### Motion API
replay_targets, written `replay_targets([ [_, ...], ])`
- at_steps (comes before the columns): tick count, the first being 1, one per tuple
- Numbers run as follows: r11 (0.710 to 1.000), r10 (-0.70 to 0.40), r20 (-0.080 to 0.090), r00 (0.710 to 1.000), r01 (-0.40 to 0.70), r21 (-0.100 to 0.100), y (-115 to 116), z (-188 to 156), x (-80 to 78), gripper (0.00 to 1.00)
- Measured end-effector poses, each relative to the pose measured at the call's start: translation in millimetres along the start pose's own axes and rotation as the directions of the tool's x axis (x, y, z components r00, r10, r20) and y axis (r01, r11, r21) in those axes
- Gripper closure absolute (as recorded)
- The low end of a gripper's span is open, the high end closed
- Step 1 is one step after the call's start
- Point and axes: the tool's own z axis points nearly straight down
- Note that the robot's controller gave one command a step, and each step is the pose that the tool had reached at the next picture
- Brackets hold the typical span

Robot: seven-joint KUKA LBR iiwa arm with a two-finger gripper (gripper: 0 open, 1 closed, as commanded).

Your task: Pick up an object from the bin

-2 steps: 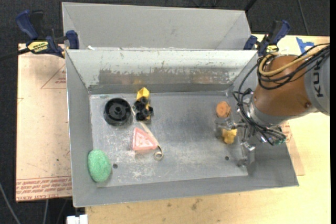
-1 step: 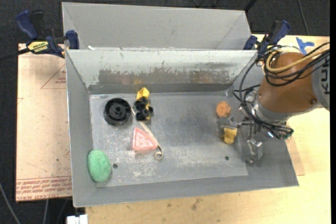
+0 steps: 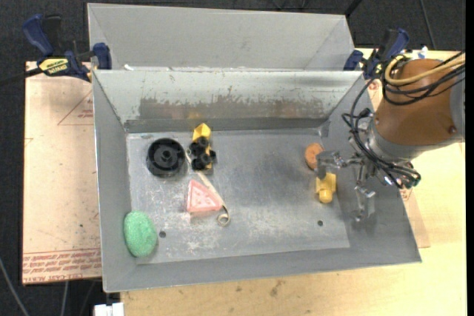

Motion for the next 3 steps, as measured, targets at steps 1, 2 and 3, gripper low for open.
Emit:
replay_targets([
  [1,1.0,0.022,0.002,1.0,-0.022,0.002,2.4,-3.3,-23.6,0.0],
  [2,0.983,0.184,0.002,0.983,-0.184,0.0,-12.0,-10.7,-28.6,0.0],
  [3,0.924,0.383,0.0,0.924,-0.383,0.001,-13.0,-20.4,-11.8,0.0],
])
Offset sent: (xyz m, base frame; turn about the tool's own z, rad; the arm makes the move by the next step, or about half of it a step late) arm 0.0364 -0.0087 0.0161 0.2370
